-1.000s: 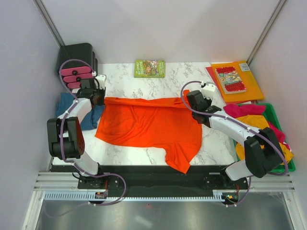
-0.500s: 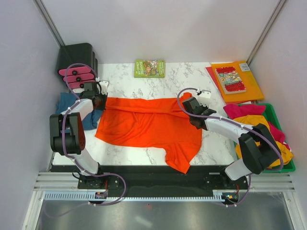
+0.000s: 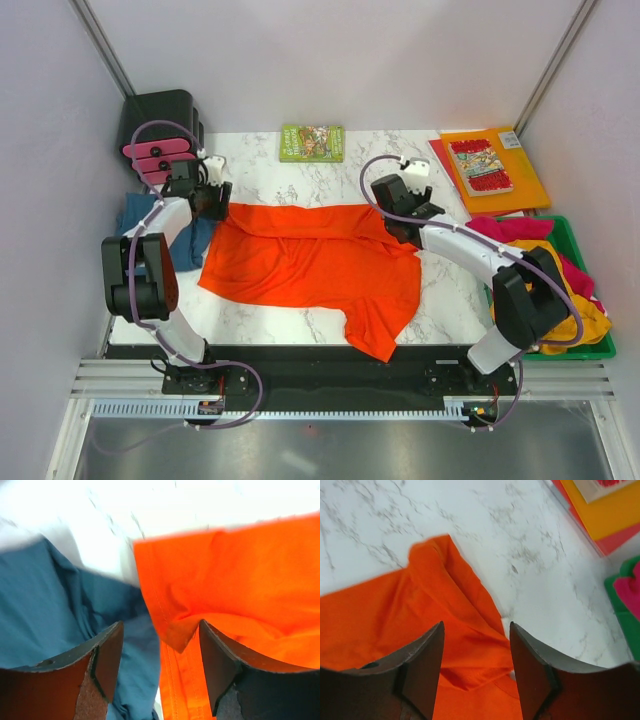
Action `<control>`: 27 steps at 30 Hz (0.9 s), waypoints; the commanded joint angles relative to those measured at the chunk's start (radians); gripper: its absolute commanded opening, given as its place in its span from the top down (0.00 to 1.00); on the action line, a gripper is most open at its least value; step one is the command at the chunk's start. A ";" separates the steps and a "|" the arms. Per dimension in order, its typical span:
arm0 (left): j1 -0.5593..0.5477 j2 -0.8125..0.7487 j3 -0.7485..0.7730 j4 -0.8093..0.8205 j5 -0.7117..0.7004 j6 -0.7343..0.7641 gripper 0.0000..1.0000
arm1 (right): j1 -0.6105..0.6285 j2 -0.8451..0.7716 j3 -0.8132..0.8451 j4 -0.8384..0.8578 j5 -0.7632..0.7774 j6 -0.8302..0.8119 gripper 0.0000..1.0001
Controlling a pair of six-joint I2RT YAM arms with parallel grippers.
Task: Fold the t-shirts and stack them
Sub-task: Fold the flattened tshirt in 1/3 of the way
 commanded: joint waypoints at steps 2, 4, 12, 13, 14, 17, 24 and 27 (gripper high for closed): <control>0.001 0.029 0.141 -0.003 0.048 -0.056 0.33 | -0.001 0.102 0.130 0.040 -0.012 -0.076 0.44; -0.006 0.061 0.189 -0.007 0.053 -0.070 0.36 | -0.018 0.176 0.174 0.048 -0.041 -0.086 0.46; -0.058 0.208 0.287 -0.014 0.019 -0.083 0.36 | -0.053 0.368 0.289 0.062 -0.081 -0.105 0.44; -0.065 0.216 0.289 -0.012 0.020 -0.085 0.36 | -0.056 0.383 0.300 0.063 -0.080 -0.108 0.44; -0.065 0.224 0.295 -0.012 0.019 -0.085 0.36 | -0.062 0.395 0.308 0.063 -0.078 -0.113 0.43; -0.066 0.257 0.312 -0.012 0.007 -0.083 0.37 | -0.090 0.423 0.336 0.062 -0.069 -0.113 0.48; -0.066 0.337 0.375 -0.033 -0.047 -0.097 0.54 | -0.157 0.498 0.428 0.011 -0.086 -0.093 0.92; -0.094 0.360 0.399 -0.043 -0.068 -0.096 0.70 | -0.171 0.511 0.442 0.003 -0.088 -0.091 1.00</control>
